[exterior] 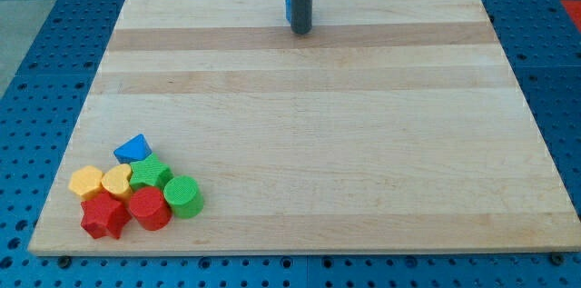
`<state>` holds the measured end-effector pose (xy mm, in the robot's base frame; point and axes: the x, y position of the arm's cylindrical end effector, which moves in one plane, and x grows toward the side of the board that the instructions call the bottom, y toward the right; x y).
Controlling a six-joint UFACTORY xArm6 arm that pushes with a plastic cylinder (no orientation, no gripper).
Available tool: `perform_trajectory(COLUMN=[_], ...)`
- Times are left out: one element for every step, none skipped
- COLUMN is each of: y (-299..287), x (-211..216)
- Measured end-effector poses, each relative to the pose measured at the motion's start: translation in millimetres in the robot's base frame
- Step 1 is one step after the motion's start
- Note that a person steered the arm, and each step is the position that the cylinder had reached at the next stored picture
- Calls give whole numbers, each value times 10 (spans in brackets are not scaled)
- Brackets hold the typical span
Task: Place the blue cube top of the left corner
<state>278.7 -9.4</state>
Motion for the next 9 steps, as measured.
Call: perform_trajectory(y=[340, 755, 644, 481, 318, 103, -113, -362, -612], x=[60, 41, -363, -358, -355, -355, -355, -352, -346])
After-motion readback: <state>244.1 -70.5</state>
